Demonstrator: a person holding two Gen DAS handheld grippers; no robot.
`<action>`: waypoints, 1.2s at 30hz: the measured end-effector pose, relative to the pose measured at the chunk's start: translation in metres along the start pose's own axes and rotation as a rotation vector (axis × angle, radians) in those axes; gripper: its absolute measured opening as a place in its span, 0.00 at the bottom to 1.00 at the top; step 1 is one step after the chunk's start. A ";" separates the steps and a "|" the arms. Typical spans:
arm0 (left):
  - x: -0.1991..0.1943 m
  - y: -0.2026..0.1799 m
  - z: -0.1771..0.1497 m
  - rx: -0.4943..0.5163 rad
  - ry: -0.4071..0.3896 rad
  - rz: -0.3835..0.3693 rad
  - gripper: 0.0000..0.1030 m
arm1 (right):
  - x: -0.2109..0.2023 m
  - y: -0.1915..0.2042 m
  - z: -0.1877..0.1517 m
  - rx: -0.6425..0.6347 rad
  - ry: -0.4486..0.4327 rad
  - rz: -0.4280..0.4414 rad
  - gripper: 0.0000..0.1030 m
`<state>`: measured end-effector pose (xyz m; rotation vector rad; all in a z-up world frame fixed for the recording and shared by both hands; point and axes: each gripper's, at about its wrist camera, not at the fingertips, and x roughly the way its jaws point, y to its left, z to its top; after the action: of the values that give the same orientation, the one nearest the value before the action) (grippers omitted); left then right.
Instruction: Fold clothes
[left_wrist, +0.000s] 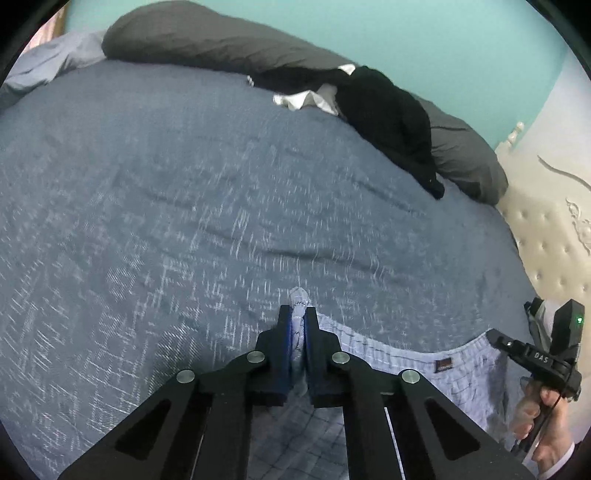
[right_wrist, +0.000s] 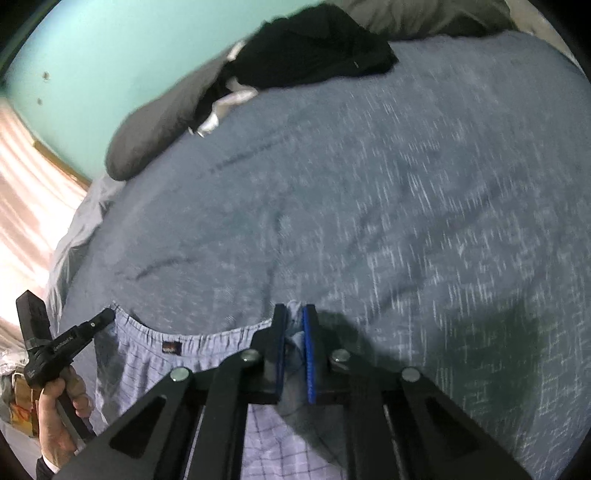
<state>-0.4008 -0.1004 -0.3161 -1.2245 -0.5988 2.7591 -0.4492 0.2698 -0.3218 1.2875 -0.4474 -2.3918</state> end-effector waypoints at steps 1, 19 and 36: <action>-0.001 0.000 0.001 0.004 -0.005 0.002 0.06 | -0.002 0.002 0.002 -0.009 -0.013 0.008 0.08; 0.020 -0.005 0.003 0.076 0.030 0.060 0.06 | 0.018 -0.001 0.007 -0.031 0.025 -0.036 0.07; 0.024 0.021 0.000 -0.049 0.088 0.046 0.26 | 0.028 -0.019 0.019 0.094 0.068 -0.025 0.17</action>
<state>-0.4154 -0.1150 -0.3412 -1.3786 -0.6415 2.7250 -0.4833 0.2746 -0.3406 1.4187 -0.5321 -2.3642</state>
